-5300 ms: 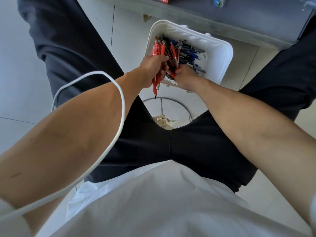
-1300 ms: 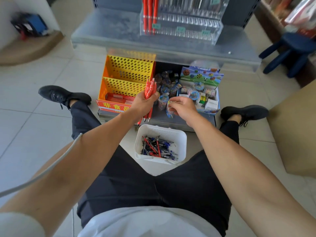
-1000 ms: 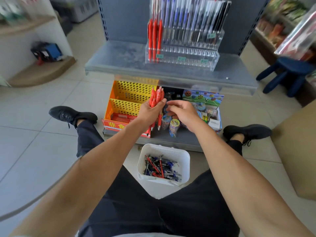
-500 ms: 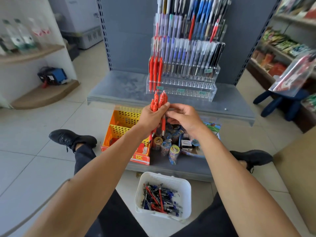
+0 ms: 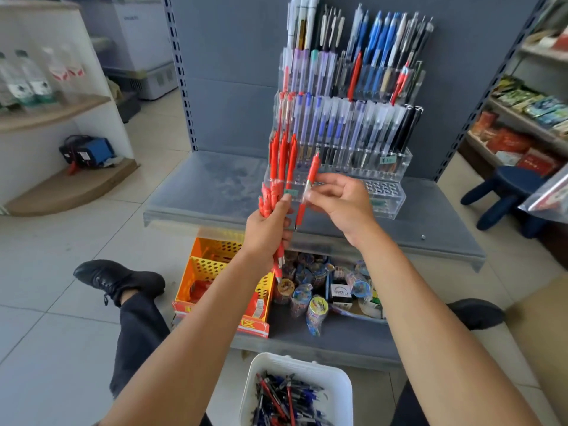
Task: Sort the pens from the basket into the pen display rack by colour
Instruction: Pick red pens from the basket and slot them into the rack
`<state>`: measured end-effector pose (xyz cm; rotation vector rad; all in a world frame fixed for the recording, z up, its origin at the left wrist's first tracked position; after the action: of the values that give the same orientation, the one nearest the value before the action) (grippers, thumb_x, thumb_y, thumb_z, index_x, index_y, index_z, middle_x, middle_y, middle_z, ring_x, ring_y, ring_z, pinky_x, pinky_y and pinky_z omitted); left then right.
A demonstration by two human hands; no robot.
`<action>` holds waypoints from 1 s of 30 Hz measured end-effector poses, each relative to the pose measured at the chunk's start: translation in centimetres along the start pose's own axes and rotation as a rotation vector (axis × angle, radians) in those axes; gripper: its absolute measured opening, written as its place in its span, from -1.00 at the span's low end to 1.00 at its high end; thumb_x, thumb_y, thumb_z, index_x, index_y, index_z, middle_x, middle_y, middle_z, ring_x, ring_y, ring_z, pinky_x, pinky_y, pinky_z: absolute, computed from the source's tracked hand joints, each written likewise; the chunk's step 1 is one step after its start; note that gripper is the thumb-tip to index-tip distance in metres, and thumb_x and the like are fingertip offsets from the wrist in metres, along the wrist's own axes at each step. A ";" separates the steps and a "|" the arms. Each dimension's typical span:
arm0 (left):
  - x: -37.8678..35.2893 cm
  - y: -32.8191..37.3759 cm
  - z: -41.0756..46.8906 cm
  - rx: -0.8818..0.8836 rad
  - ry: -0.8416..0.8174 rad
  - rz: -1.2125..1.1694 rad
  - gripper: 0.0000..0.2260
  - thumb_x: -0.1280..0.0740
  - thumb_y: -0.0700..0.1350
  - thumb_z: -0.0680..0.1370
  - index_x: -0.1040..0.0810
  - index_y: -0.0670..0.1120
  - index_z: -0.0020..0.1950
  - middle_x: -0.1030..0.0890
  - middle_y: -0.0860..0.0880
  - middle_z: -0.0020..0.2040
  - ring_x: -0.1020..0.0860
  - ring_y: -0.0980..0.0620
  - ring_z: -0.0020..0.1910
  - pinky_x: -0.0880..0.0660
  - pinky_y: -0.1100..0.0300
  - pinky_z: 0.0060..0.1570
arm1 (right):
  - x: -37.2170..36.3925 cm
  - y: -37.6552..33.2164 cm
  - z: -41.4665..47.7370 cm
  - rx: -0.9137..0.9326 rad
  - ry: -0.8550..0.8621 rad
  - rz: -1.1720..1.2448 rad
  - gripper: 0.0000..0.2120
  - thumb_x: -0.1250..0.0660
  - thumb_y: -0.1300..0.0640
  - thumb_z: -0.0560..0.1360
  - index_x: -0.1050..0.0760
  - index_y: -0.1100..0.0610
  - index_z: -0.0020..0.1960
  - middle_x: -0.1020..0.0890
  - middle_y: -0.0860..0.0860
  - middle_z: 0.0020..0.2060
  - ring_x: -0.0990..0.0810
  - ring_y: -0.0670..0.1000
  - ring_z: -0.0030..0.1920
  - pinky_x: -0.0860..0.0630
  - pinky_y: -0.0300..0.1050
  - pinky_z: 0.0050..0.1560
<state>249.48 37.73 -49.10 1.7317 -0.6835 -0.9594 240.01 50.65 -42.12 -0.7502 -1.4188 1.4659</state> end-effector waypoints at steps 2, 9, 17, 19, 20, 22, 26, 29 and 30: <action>0.2 -0.8 0.5 0.042 -0.004 -0.078 -0.76 -0.38 0.06 0.61 -0.54 -0.11 -0.03 -0.40 0.03 -0.36 -0.35 0.12 -0.47 -0.33 0.25 -0.47 | 1.1 -1.1 1.5 0.064 0.092 0.012 -0.73 -0.56 0.25 0.42 -0.61 0.08 0.07 -0.75 -0.03 -0.19 -0.75 -0.06 -0.13 -0.66 -0.17 -0.03; -0.2 -1.3 1.4 0.103 -0.046 -0.178 -0.78 -0.36 0.03 0.62 -0.46 -0.10 -0.07 -0.39 0.03 -0.42 -0.33 0.11 -0.48 -0.31 0.27 -0.49 | 2.6 -3.0 6.8 0.193 0.306 -0.015 -0.69 -0.59 0.16 0.42 -0.63 0.13 0.13 -0.75 -0.01 -0.12 -0.75 -0.07 -0.10 -0.68 -0.02 0.03; -0.4 -1.0 1.9 0.107 -0.076 -0.204 -0.79 -0.33 0.02 0.64 -0.46 -0.10 -0.07 -0.39 0.03 -0.41 -0.34 0.12 -0.48 -0.31 0.28 -0.49 | 0.1 -2.5 8.5 0.264 0.227 -0.196 -0.80 -0.59 0.19 0.42 -0.62 0.09 -0.02 -0.72 -0.08 -0.19 -0.72 -0.18 -0.19 -0.65 -0.25 -0.10; -0.3 -1.1 2.0 0.108 -0.080 -0.205 -0.78 -0.33 0.02 0.64 -0.45 -0.10 -0.07 -0.39 0.03 -0.42 -0.33 0.12 -0.48 -0.31 0.28 -0.49 | -0.4 -1.9 8.8 0.256 0.193 -0.270 -0.81 -0.58 0.19 0.41 -0.64 0.08 -0.03 -0.73 -0.08 -0.19 -0.71 -0.18 -0.20 -0.66 -0.22 -0.10; -0.3 -1.1 2.0 0.109 -0.083 -0.206 -0.78 -0.33 0.03 0.64 -0.45 -0.10 -0.07 -0.39 0.03 -0.42 -0.33 0.12 -0.48 -0.31 0.28 -0.49 | -0.8 -1.4 8.8 0.252 0.174 -0.317 -0.82 -0.57 0.19 0.42 -0.65 0.08 -0.02 -0.73 -0.10 -0.19 -0.71 -0.19 -0.20 -0.67 -0.21 -0.09; -0.3 -1.2 1.9 0.114 -0.087 -0.206 -0.77 -0.34 0.03 0.63 -0.45 -0.11 -0.06 -0.40 0.03 -0.42 -0.34 0.12 -0.48 -0.32 0.28 -0.49 | -1.2 -0.8 8.5 0.247 0.172 -0.389 -0.83 -0.55 0.19 0.42 -0.65 0.08 -0.01 -0.72 -0.11 -0.21 -0.70 -0.20 -0.20 -0.67 -0.14 -0.08; -0.4 -1.5 1.2 0.141 -0.091 -0.218 -0.76 -0.34 0.04 0.63 -0.47 -0.12 -0.05 -0.43 0.01 -0.40 -0.38 0.10 -0.47 -0.39 0.26 -0.46 | -1.6 -0.9 8.1 0.201 0.216 -0.625 -0.84 -0.49 0.08 0.40 -0.64 -0.04 -0.03 -0.69 -0.18 -0.23 -0.67 -0.17 -0.16 -0.65 -0.06 -0.10; -0.4 -1.6 0.4 0.156 -0.097 -0.214 -0.76 -0.33 0.04 0.64 -0.48 -0.13 -0.02 -0.46 -0.01 -0.39 -0.42 0.09 -0.45 -0.43 0.26 -0.45 | -1.6 -1.2 7.3 0.179 0.236 -0.705 -0.80 -0.49 0.06 0.40 -0.63 -0.01 0.03 -0.67 -0.16 -0.18 -0.66 -0.07 -0.09 -0.64 0.02 -0.03; -0.4 -1.6 0.0 0.158 -0.098 -0.209 -0.76 -0.32 0.04 0.64 -0.48 -0.13 -0.01 -0.46 0.00 -0.38 -0.42 0.09 -0.44 -0.43 0.27 -0.44 | -1.4 -1.4 6.7 0.181 0.258 -0.704 -0.81 -0.49 0.05 0.42 -0.60 0.00 0.02 -0.65 -0.17 -0.18 -0.65 -0.05 -0.09 -0.62 0.06 0.00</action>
<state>249.24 38.57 -50.48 1.9341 -0.6650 -1.1668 234.75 46.53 -40.01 -0.2608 -1.1621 0.8913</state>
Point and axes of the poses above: each hand's wrist, its own z-axis towards the middle knuckle, its own x-axis out of the back of the hand, y = z × x, the point moved 10 cm from there along z, towards the middle knuckle
